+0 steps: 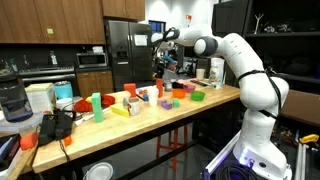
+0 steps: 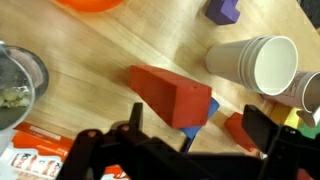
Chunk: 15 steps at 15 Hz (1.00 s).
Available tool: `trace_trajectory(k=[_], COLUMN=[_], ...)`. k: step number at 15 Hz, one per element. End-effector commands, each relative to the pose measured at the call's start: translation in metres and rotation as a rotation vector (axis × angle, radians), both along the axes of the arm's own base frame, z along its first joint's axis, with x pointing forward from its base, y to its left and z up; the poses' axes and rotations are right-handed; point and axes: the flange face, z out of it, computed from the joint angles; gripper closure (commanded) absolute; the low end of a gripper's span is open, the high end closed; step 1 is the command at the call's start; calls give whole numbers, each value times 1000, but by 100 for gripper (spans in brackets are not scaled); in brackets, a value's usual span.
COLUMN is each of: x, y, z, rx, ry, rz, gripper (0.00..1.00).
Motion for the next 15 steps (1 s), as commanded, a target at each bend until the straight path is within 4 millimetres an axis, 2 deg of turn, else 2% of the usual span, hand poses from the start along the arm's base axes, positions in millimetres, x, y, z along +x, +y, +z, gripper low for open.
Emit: trace_trajectory(k=[1, 2, 3, 6, 9, 12, 15], x=[9, 11, 11, 12, 9, 7, 5], y=[-2, -1, -1, -1, -1, -3, -6], z=[-22, -28, -32, -38, -38, -37, -36], rx=[67, 72, 77, 83, 82, 78, 76], ry=[12, 17, 21, 34, 50, 64, 77], rz=[34, 38, 37, 21, 21, 11, 4], gripper=[0, 0, 18, 39, 65, 85, 85])
